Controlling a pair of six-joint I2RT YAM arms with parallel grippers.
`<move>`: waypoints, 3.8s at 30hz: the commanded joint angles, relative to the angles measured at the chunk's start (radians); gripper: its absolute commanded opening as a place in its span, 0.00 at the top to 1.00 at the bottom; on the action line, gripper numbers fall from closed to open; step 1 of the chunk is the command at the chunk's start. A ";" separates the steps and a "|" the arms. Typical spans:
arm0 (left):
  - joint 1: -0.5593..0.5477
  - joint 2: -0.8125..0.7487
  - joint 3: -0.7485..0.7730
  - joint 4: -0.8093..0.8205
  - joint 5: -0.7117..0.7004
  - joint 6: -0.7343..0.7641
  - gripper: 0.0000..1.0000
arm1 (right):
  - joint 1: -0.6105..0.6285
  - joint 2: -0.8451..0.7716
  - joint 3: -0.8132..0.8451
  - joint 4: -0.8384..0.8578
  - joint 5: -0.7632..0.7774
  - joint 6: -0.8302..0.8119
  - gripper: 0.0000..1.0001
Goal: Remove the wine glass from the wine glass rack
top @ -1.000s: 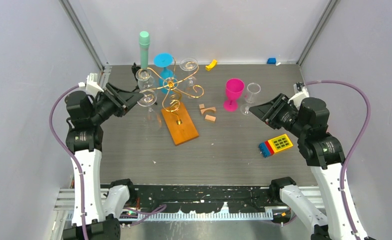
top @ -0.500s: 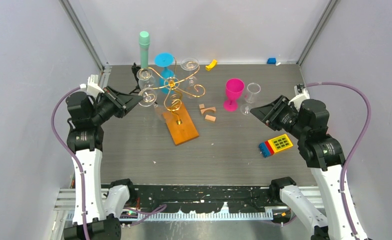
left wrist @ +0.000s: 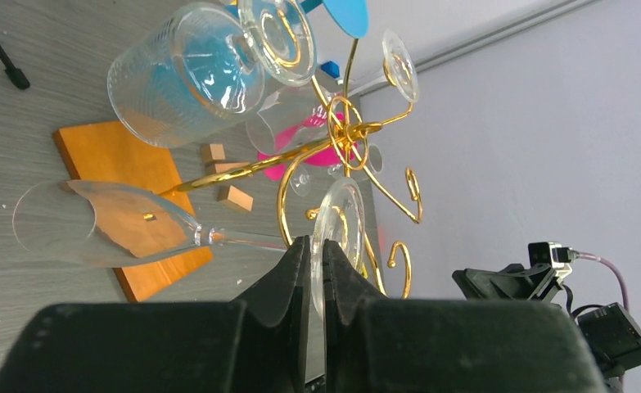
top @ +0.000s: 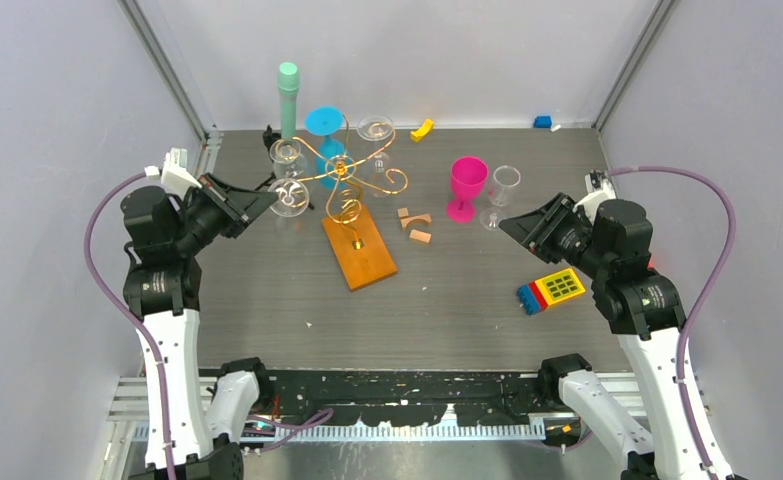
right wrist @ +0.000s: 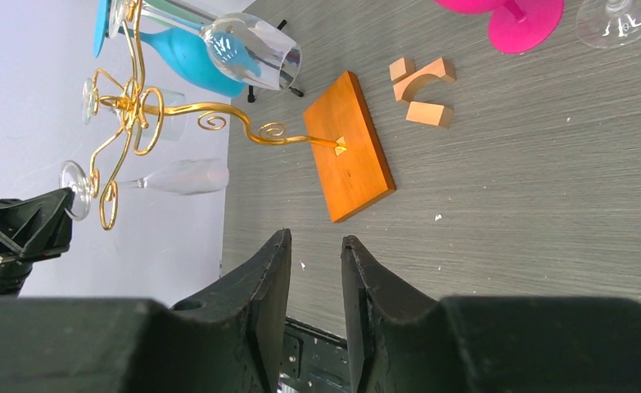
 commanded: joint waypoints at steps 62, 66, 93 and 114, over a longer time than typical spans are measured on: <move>-0.140 -0.287 -0.066 0.003 -0.087 -0.216 1.00 | 0.010 -0.083 -0.190 0.506 -0.362 0.114 0.39; -0.142 -0.330 -0.098 -0.023 -0.052 -0.273 1.00 | 0.074 -0.111 -0.305 0.795 -0.405 0.203 0.30; -0.311 -0.355 -0.242 0.137 0.042 -0.498 1.00 | 0.961 0.421 -0.230 1.180 0.129 -0.736 0.27; -0.330 -0.362 -0.259 0.165 0.034 -0.541 1.00 | 0.981 0.585 -0.129 1.328 0.170 -0.764 0.72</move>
